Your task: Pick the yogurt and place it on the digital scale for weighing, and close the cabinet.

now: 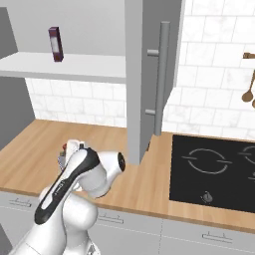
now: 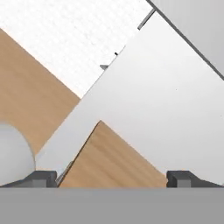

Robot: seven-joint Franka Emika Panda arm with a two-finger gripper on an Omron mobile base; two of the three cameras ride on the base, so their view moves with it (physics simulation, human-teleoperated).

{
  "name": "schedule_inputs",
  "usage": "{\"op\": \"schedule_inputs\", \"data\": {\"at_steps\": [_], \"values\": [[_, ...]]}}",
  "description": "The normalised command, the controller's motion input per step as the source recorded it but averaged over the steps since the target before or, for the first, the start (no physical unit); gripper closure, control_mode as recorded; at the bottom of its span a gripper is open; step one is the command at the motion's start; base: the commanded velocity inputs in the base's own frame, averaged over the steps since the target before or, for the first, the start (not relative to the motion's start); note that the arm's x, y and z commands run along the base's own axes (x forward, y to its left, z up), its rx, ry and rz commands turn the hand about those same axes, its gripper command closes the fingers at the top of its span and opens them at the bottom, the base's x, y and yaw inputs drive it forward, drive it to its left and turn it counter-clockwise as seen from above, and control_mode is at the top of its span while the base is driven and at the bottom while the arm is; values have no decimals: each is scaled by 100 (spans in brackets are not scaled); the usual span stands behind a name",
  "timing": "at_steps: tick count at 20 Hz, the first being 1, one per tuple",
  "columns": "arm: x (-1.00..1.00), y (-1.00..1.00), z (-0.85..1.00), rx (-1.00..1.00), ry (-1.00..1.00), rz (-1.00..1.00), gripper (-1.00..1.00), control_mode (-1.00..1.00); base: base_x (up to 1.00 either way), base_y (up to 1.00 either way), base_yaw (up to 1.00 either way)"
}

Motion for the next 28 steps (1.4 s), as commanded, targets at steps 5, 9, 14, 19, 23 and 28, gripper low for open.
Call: {"op": "schedule_inputs", "data": {"at_steps": [5, 9, 14, 19, 23, 28], "values": [[-19, 75, 17, -10, -42, -25, -100, -100, 0, 0, 0], [-4, 16, 71, 0, -48, -28, -100, -100, 0, 0, 0], [-42, 13, 30, -20, -84, -21, -100, -100, 0, 0, 0], [0, 14, 12, -13, -53, -34, -100, -100, 0, 0, 0], [0, 15, 0, -10, -24, -29, -100, -100, 0, 0, 0], [0, 11, -23, -12, -14, -12, -100, -100, 0, 0, 0]]}}
